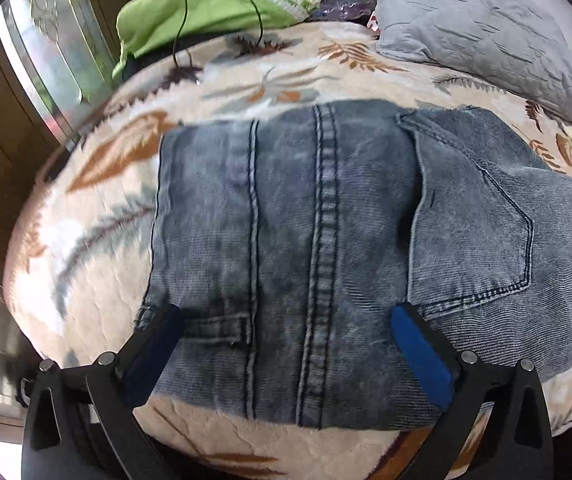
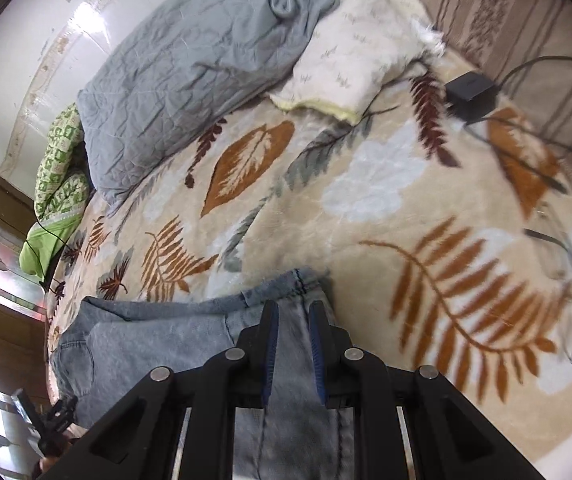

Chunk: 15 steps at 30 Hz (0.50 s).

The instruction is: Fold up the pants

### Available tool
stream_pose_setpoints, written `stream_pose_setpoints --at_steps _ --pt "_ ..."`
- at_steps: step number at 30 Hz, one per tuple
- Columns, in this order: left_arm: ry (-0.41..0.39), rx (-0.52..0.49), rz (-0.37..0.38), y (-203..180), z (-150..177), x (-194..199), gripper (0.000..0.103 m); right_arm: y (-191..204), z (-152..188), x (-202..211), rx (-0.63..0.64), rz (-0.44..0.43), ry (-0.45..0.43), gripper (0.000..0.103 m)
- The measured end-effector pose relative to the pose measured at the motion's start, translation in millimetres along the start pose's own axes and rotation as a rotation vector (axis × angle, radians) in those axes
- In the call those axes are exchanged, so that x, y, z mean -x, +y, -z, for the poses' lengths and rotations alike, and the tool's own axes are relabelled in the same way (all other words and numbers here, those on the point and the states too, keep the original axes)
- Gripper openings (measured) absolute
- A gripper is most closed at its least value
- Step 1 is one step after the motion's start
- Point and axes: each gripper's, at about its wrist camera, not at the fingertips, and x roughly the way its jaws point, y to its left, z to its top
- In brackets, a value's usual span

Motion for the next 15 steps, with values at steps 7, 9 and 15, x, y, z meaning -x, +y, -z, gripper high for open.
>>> stream_pose_setpoints --at_steps 7,9,15 --pt "0.022 -0.141 -0.036 -9 16 1 0.103 14 0 -33 0.05 0.011 0.074 0.017" --pt "0.05 -0.153 -0.02 -4 18 3 0.103 14 16 -38 0.095 0.045 0.121 0.017" --pt "-0.033 -0.203 -0.077 -7 3 43 0.103 -14 63 0 0.109 0.02 0.093 0.018"
